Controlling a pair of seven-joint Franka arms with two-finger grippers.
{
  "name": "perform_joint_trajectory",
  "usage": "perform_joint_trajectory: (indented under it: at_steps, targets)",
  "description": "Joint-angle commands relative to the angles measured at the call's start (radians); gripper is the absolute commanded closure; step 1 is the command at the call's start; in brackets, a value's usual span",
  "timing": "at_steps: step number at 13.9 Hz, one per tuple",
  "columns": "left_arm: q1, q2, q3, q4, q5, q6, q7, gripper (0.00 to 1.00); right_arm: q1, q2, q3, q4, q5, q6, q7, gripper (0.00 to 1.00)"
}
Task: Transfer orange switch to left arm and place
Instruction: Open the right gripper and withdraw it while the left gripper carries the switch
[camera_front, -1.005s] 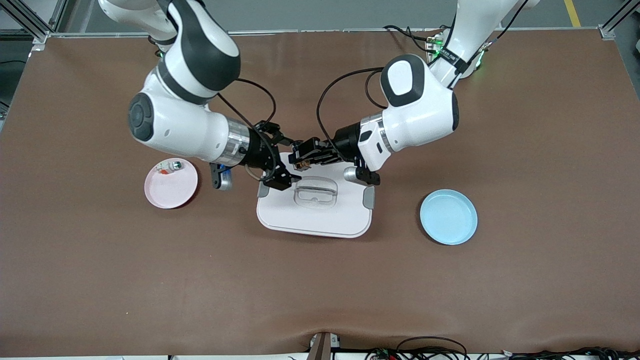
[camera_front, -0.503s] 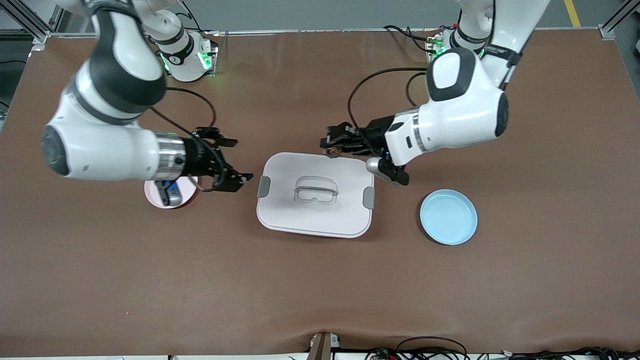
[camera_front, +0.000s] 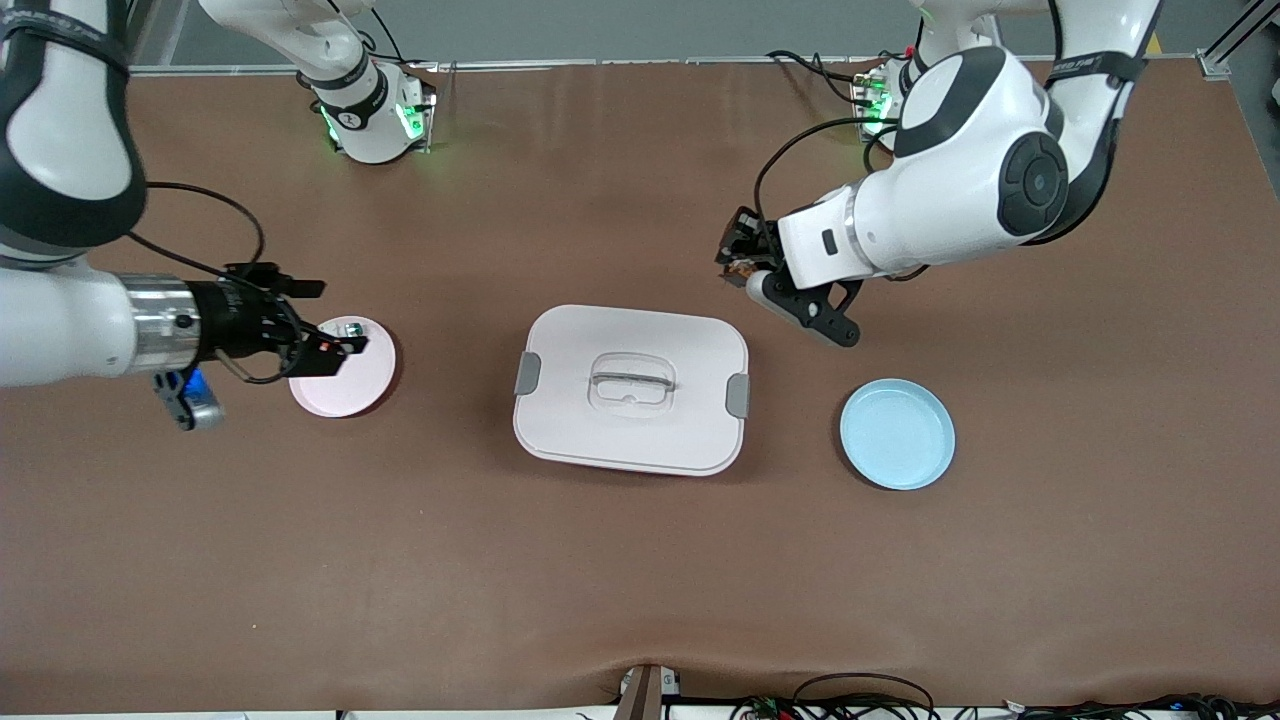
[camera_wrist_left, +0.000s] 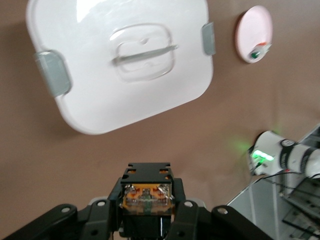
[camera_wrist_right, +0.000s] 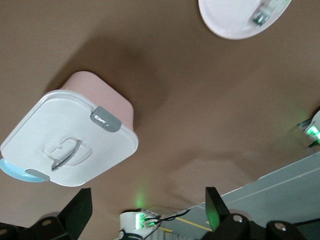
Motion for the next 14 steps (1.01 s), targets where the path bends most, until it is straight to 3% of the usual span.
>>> perform_joint_trajectory:
  at_steps: [1, 3, 4, 7, 10, 14]
  targets:
    - [0.063, -0.005, -0.004, 0.057, 0.082, -0.143, -0.031, 1.0, -0.034, 0.015, 0.017, 0.074, -0.103, -0.051, -0.157, 0.0]
    - [0.065, -0.028, -0.011, 0.086, 0.233, -0.2, -0.041, 1.0, -0.034, 0.013, 0.015, 0.098, -0.203, -0.055, -0.315, 0.0]
    - [0.068, -0.042, 0.0, 0.086, 0.254, -0.217, -0.085, 1.0, -0.038, 0.013, 0.015, 0.108, -0.254, -0.055, -0.386, 0.0]
    - [0.112, -0.077, 0.015, 0.091, 0.334, -0.261, -0.414, 1.0, -0.04, 0.015, 0.014, 0.135, -0.375, -0.045, -0.632, 0.0]
    - [0.14, -0.085, 0.022, 0.091, 0.405, -0.257, -0.539, 1.0, -0.073, 0.017, 0.009, 0.154, -0.404, -0.025, -0.822, 0.0]
    - [0.226, -0.082, 0.02, 0.085, 0.403, -0.194, -0.847, 1.0, -0.106, 0.018, 0.009, 0.158, -0.417, 0.021, -0.968, 0.0]
